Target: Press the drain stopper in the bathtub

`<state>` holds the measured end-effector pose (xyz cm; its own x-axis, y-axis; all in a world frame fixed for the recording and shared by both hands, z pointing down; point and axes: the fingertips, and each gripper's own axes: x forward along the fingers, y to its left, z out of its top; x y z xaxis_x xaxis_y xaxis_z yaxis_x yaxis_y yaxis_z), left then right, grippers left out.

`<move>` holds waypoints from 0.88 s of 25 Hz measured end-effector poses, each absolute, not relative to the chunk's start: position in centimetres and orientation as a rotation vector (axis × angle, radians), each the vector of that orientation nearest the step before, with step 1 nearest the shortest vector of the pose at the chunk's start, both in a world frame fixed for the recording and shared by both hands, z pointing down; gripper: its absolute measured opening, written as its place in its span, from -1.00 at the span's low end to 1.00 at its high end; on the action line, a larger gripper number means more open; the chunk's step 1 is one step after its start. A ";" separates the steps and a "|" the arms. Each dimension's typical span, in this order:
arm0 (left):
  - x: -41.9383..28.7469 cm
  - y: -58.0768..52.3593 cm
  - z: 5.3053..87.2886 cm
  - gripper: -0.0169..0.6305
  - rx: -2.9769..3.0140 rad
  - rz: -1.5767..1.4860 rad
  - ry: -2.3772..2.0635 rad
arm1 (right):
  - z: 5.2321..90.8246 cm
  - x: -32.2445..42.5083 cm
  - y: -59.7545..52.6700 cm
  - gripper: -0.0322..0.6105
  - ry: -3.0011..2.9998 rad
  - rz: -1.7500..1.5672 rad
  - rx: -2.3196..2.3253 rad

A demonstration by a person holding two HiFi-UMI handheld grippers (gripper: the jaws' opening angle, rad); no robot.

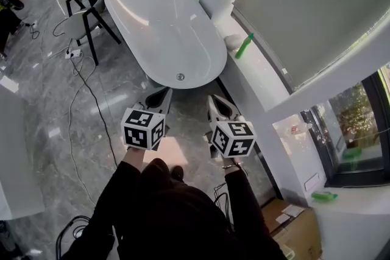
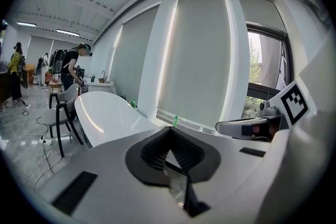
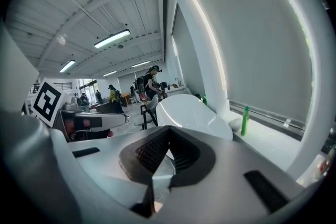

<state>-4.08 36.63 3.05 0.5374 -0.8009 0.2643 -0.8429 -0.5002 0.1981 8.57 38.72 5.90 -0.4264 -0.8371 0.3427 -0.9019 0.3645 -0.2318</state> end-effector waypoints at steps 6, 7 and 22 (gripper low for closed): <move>-3.7 35.3 2.2 -0.92 2.476 0.193 -1.383 | 5.9 9.9 38.0 -0.89 -2.441 0.604 1.590; -3.7 35.1 2.2 -0.92 2.474 0.193 -1.387 | 6.0 10.1 37.8 -0.89 -2.439 0.607 1.594; -3.6 29.7 3.9 -0.92 2.469 0.200 -1.358 | 7.2 9.0 32.8 -0.89 -2.428 0.597 1.560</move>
